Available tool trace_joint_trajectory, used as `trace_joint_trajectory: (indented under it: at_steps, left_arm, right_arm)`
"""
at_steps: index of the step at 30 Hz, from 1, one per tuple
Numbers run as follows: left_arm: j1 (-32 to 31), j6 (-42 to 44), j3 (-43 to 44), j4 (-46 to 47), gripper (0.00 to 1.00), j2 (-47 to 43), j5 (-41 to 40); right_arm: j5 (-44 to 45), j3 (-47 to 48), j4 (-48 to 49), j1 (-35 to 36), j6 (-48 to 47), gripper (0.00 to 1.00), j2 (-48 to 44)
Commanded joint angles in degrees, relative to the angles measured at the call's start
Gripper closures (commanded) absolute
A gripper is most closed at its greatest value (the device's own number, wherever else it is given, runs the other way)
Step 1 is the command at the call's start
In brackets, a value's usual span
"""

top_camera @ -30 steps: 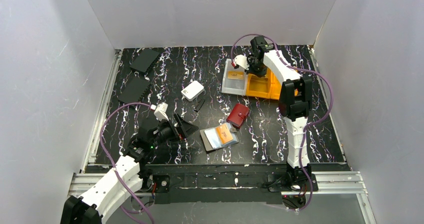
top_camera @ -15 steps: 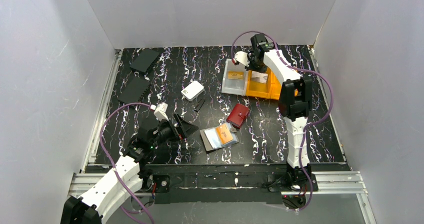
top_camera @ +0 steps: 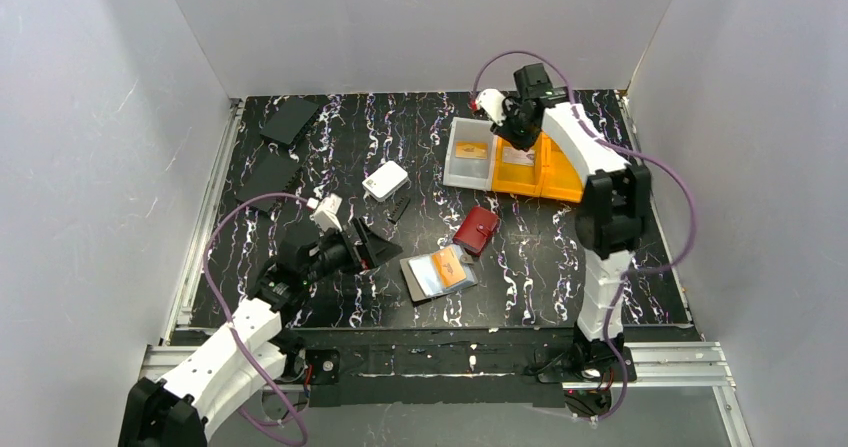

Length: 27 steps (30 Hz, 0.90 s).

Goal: Take the credit cards out of the card holder
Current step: Place the credit card in the storage box, then remove the credit card from the card holder.

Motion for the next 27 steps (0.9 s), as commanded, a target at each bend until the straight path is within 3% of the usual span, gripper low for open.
trace_joint_trajectory:
  at_steps: [1, 4, 7, 11, 20, 27]
  left_arm:
    - [-1.75, 1.91, 5.88, -1.06, 0.01, 3.33, 2.22]
    - [-5.94, 6.02, 11.22, -7.90, 0.01, 5.84, -4.52]
    - [-11.44, 8.91, 16.09, -12.18, 0.08, 9.71, -9.00]
    - [-16.61, 8.57, 20.95, -13.37, 0.13, 16.44, -12.32]
    - [-24.75, 3.63, 33.42, -22.95, 0.17, 33.09, -24.95]
    - [-25.64, 2.72, 37.99, -24.97, 0.27, 43.38, -20.73]
  right_arm:
    - [-18.61, -11.98, 4.54, 0.18, 11.89, 0.64, -19.68]
    - [-30.17, -26.24, 10.14, 0.10, 16.09, 0.51, -31.75]
    - [-42.02, -41.15, 16.91, 0.13, 21.14, 0.40, -42.84]
    - [-53.69, -52.55, 21.81, -0.87, 26.46, 0.36, -50.22]
    - [-51.32, -71.22, 38.49, -6.22, 37.06, 0.32, -56.67]
    - [-49.75, -75.67, 42.66, -6.85, 38.79, 0.32, -56.69]
